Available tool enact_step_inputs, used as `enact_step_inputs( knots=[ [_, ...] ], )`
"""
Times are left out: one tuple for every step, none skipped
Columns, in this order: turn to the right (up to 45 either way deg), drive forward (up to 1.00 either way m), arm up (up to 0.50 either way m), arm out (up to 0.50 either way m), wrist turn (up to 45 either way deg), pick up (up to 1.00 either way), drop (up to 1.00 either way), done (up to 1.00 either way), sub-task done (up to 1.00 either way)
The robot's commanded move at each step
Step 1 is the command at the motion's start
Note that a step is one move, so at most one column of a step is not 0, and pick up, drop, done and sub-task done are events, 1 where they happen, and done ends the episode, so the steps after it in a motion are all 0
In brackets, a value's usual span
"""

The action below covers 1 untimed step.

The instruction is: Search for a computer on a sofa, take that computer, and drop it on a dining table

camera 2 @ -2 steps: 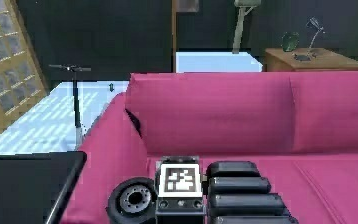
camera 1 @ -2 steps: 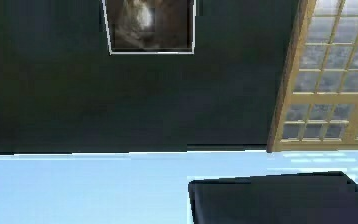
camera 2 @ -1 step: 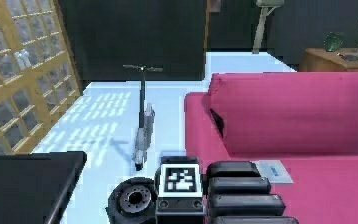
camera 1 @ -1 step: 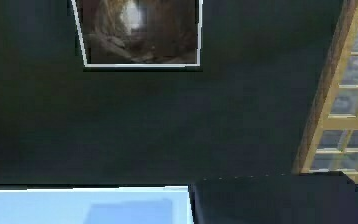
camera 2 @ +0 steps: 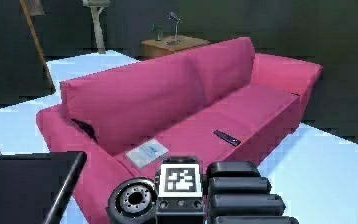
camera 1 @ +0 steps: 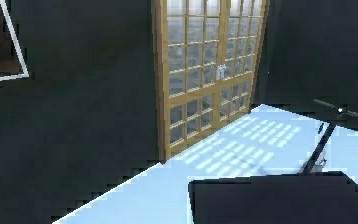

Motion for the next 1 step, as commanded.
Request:
enact_step_inputs(
  knots=[
    [0.0,1.00,0.00,0.00,0.0,0.00,0.00,0.00,0.00]
  ],
)
